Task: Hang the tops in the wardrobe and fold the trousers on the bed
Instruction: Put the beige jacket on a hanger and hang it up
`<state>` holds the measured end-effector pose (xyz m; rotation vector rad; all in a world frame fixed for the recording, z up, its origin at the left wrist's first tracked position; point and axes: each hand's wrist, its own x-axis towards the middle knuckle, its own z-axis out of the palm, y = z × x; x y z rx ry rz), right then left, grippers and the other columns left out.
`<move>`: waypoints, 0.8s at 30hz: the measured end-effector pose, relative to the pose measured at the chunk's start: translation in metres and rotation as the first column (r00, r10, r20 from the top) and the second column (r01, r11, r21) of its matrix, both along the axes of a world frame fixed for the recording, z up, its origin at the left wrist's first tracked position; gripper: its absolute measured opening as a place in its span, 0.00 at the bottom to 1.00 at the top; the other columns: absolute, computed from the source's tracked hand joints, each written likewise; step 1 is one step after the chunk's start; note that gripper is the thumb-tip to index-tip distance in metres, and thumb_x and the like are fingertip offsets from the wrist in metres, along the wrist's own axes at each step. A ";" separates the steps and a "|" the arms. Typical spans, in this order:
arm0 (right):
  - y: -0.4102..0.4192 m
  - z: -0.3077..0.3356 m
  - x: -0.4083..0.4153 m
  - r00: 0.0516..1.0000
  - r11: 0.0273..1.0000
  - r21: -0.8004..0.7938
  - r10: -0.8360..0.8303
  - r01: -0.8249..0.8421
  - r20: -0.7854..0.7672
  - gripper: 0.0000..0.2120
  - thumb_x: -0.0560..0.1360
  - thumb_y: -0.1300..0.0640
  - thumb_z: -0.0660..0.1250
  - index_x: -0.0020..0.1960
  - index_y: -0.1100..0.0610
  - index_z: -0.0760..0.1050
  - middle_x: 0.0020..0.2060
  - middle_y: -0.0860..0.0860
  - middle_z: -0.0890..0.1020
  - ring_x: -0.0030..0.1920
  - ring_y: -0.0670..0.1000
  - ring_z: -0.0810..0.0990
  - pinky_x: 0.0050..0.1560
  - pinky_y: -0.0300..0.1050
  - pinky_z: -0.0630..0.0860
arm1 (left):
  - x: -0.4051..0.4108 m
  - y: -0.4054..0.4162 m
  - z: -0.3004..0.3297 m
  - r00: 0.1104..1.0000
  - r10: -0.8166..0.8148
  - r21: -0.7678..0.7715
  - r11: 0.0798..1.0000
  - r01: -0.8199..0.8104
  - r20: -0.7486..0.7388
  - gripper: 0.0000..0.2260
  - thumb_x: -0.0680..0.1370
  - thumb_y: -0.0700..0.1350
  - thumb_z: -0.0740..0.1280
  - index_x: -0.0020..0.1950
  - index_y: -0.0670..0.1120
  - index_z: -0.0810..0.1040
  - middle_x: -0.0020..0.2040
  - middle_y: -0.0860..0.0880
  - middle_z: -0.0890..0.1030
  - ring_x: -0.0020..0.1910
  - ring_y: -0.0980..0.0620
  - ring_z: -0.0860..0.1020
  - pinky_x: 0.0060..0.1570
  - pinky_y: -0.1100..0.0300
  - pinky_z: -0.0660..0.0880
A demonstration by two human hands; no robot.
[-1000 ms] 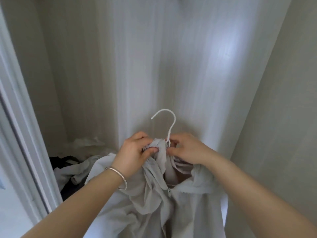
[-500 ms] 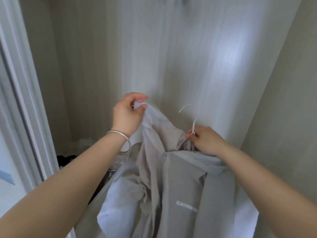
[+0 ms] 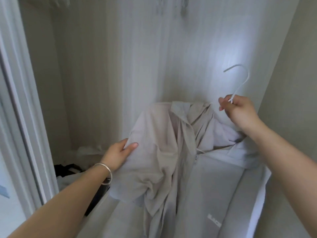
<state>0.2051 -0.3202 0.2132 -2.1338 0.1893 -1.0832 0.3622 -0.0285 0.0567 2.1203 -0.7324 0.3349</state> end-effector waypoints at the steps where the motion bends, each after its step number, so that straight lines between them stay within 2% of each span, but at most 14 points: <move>1: -0.007 0.006 -0.002 1.000 1.000 0.019 -0.012 0.012 0.018 0.18 0.77 0.57 0.63 0.28 0.53 0.71 0.16 0.44 0.69 0.19 0.43 0.66 0.25 0.33 0.59 | 0.006 0.001 -0.001 0.999 0.043 -0.055 0.998 -0.042 0.010 0.23 0.69 0.66 0.61 0.37 0.47 0.78 0.32 0.54 0.78 0.34 0.58 0.74 0.41 0.58 0.70; 2: -0.014 0.011 -0.005 0.999 0.999 0.028 -0.026 0.025 0.026 0.19 0.77 0.57 0.63 0.28 0.53 0.70 0.16 0.45 0.68 0.19 0.43 0.65 0.25 0.33 0.59 | 0.010 0.003 0.004 0.995 0.085 -0.195 0.977 -0.092 -0.042 0.28 0.70 0.67 0.59 0.39 0.42 0.79 0.36 0.48 0.79 0.37 0.54 0.74 0.44 0.55 0.71; 4: -0.026 0.019 -0.013 0.998 0.998 -0.004 -0.057 0.057 0.014 0.19 0.77 0.55 0.63 0.28 0.54 0.70 0.17 0.46 0.68 0.19 0.43 0.64 0.27 0.35 0.59 | 0.024 0.009 0.025 0.975 0.172 -0.423 0.880 -0.215 -0.138 0.23 0.77 0.58 0.60 0.50 0.39 0.81 0.48 0.42 0.82 0.47 0.51 0.76 0.50 0.56 0.70; 6: -0.033 0.021 -0.018 0.997 0.994 -0.087 -0.064 0.061 -0.033 0.19 0.77 0.55 0.63 0.28 0.55 0.70 0.19 0.48 0.67 0.21 0.44 0.64 0.26 0.34 0.57 | 0.038 0.021 0.047 0.951 0.262 -0.491 0.815 -0.308 -0.161 0.17 0.80 0.51 0.60 0.57 0.39 0.79 0.55 0.41 0.81 0.56 0.47 0.77 0.54 0.59 0.68; 8: -0.032 0.020 -0.018 0.993 0.987 -0.152 -0.070 0.055 -0.091 0.18 0.77 0.56 0.63 0.28 0.56 0.70 0.22 0.51 0.67 0.22 0.45 0.63 0.25 0.35 0.57 | 0.056 0.032 0.060 0.931 0.323 -0.469 0.804 -0.365 -0.171 0.17 0.80 0.51 0.61 0.57 0.39 0.79 0.55 0.38 0.80 0.57 0.42 0.77 0.55 0.57 0.69; 9: -0.030 0.020 -0.017 0.993 0.987 -0.152 -0.062 0.046 -0.104 0.18 0.77 0.56 0.64 0.28 0.55 0.70 0.22 0.49 0.67 0.22 0.44 0.63 0.25 0.35 0.57 | 0.061 0.035 0.065 0.915 0.351 -0.420 0.813 -0.404 -0.199 0.17 0.80 0.51 0.61 0.58 0.39 0.79 0.56 0.38 0.80 0.58 0.40 0.76 0.56 0.56 0.69; 12: -0.026 0.026 -0.014 0.998 0.996 -0.082 -0.042 0.038 -0.054 0.18 0.77 0.56 0.64 0.28 0.55 0.70 0.17 0.47 0.65 0.20 0.44 0.60 0.22 0.35 0.56 | 0.075 0.038 0.073 0.848 0.430 -0.236 0.829 -0.506 -0.309 0.19 0.81 0.50 0.58 0.63 0.39 0.76 0.64 0.37 0.75 0.63 0.38 0.72 0.62 0.54 0.66; 15: -0.023 0.037 -0.017 0.999 0.997 -0.069 -0.041 0.041 -0.003 0.18 0.77 0.56 0.64 0.29 0.56 0.70 0.16 0.46 0.64 0.19 0.45 0.59 0.22 0.35 0.55 | 0.085 0.040 0.085 0.810 0.436 -0.314 0.764 -0.563 -0.392 0.19 0.81 0.50 0.56 0.63 0.38 0.75 0.62 0.35 0.75 0.62 0.37 0.73 0.61 0.54 0.67; 17: -0.024 0.036 -0.018 0.999 0.997 -0.076 -0.030 0.027 -0.033 0.18 0.77 0.56 0.64 0.29 0.56 0.70 0.15 0.45 0.64 0.19 0.45 0.58 0.22 0.36 0.55 | 0.082 0.037 0.082 0.808 0.402 -0.258 0.803 -0.537 -0.430 0.19 0.81 0.51 0.57 0.63 0.39 0.76 0.63 0.37 0.76 0.63 0.38 0.72 0.62 0.53 0.68; 18: -0.026 0.035 -0.018 0.999 0.998 -0.065 -0.021 0.018 -0.048 0.18 0.77 0.55 0.64 0.29 0.56 0.71 0.16 0.45 0.63 0.19 0.44 0.58 0.22 0.36 0.55 | 0.077 0.034 0.078 0.820 0.399 -0.243 0.819 -0.520 -0.410 0.18 0.81 0.51 0.58 0.63 0.40 0.77 0.64 0.38 0.76 0.64 0.39 0.72 0.62 0.54 0.67; 20: -0.031 0.030 -0.016 0.998 1.000 -0.017 -0.012 0.011 -0.058 0.18 0.77 0.55 0.64 0.29 0.56 0.71 0.15 0.45 0.63 0.19 0.43 0.58 0.22 0.35 0.55 | 0.057 0.023 0.075 0.913 0.326 -0.272 0.881 -0.387 -0.244 0.16 0.80 0.53 0.60 0.59 0.45 0.80 0.62 0.44 0.78 0.63 0.43 0.73 0.61 0.58 0.67; 22: -0.034 0.027 -0.015 0.998 0.999 0.029 -0.023 0.024 -0.062 0.18 0.77 0.54 0.64 0.29 0.56 0.71 0.15 0.44 0.64 0.18 0.43 0.58 0.21 0.33 0.56 | 0.028 0.006 0.077 0.991 0.109 -0.400 0.914 -0.070 0.076 0.16 0.79 0.56 0.59 0.56 0.49 0.80 0.56 0.50 0.79 0.61 0.51 0.74 0.60 0.65 0.65; 23: -0.034 0.026 -0.014 0.998 0.999 0.047 -0.022 0.025 -0.064 0.18 0.77 0.54 0.64 0.29 0.56 0.71 0.15 0.44 0.64 0.18 0.42 0.58 0.21 0.33 0.56 | 0.011 -0.005 0.081 0.971 -0.026 -0.341 0.934 0.109 0.239 0.19 0.77 0.60 0.59 0.55 0.49 0.81 0.54 0.52 0.79 0.58 0.54 0.75 0.59 0.68 0.65; 24: -0.033 0.026 -0.013 0.998 0.997 0.070 -0.015 0.020 -0.064 0.18 0.77 0.54 0.64 0.29 0.56 0.71 0.15 0.45 0.64 0.18 0.42 0.58 0.20 0.33 0.56 | -0.001 -0.013 0.084 0.913 -0.153 -0.192 0.952 0.239 0.379 0.23 0.75 0.64 0.58 0.55 0.48 0.81 0.52 0.53 0.79 0.55 0.57 0.75 0.57 0.71 0.65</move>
